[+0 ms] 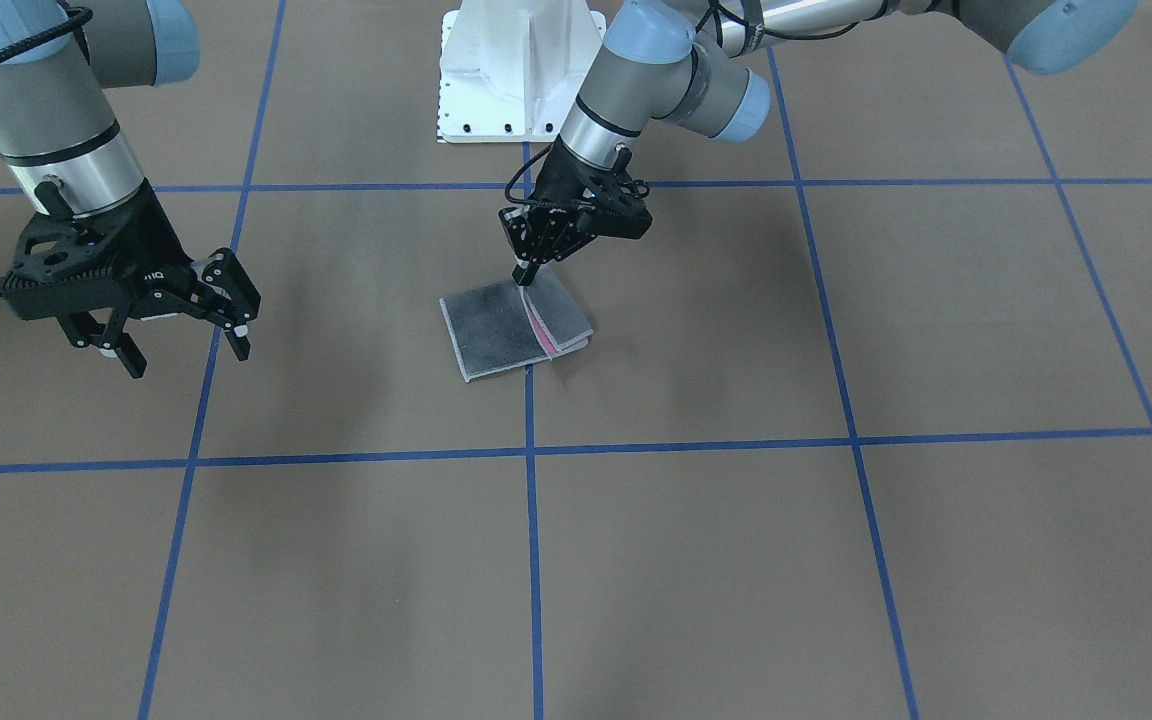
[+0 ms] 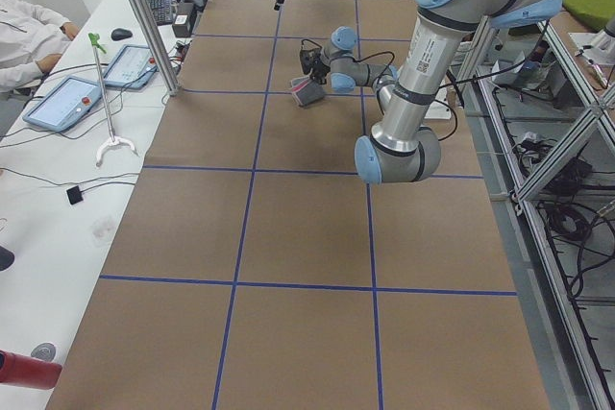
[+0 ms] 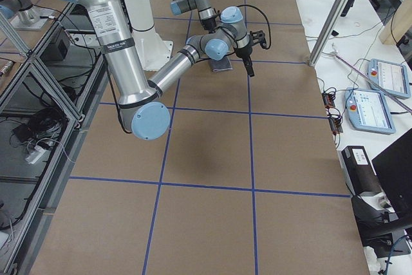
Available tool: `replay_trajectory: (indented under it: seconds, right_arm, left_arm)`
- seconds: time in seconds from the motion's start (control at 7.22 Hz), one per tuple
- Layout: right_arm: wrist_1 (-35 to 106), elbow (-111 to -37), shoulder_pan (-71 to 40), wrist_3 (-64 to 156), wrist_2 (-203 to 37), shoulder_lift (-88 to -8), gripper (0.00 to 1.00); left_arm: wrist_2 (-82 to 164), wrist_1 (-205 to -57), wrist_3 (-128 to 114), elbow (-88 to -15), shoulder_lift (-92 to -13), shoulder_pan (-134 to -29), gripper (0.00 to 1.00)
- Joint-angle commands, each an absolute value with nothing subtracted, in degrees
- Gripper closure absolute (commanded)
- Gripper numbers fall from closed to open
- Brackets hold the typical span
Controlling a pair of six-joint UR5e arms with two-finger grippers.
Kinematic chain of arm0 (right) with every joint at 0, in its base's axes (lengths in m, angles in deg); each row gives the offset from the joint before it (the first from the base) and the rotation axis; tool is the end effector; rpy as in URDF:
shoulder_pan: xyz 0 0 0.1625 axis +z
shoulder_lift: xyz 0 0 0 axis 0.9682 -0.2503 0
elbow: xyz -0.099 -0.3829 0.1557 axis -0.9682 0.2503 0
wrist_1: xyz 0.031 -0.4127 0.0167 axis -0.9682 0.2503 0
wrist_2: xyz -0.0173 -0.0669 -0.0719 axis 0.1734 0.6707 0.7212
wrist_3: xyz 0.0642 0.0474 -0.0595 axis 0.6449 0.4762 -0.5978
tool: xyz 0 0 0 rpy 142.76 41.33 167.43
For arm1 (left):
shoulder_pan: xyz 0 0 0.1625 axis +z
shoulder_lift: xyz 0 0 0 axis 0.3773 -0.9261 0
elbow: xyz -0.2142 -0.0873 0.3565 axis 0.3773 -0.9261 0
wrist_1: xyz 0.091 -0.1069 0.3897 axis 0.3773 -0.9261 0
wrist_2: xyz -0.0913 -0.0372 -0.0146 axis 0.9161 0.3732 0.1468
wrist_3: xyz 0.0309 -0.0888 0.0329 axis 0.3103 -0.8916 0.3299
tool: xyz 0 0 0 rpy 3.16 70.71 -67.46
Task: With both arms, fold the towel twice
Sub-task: 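Lift the strip end with the left gripper and fold it over onto the other end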
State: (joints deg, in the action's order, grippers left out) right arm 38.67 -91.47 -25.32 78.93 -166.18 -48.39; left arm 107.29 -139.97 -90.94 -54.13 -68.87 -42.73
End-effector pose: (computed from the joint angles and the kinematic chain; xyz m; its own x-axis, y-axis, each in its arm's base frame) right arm -0.2913 -0.5134 0.2898 0.6968 -0.1397 0.7035 -0.1869 0.9116 0.3661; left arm 0.5834 -0.3654 0.1882 0.1879 -0.2334 -0.9541 0.4191 0.8976 -0.1370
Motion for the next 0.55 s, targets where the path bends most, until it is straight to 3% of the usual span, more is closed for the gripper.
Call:
replay_trajectory:
  seconds: [0.0, 0.42]
  right_arm:
    - [38.67, -91.52, -25.32, 78.98, -166.18, -48.47, 0.00]
    - [38.67, -91.52, -25.32, 78.98, -166.18, -48.47, 0.00]
  left_arm:
    - [106.67, -139.85, -91.04, -51.32, -71.98, -42.73, 1.00]
    - [106.67, -139.85, -90.77, -49.81, -73.66, -42.73, 1.00]
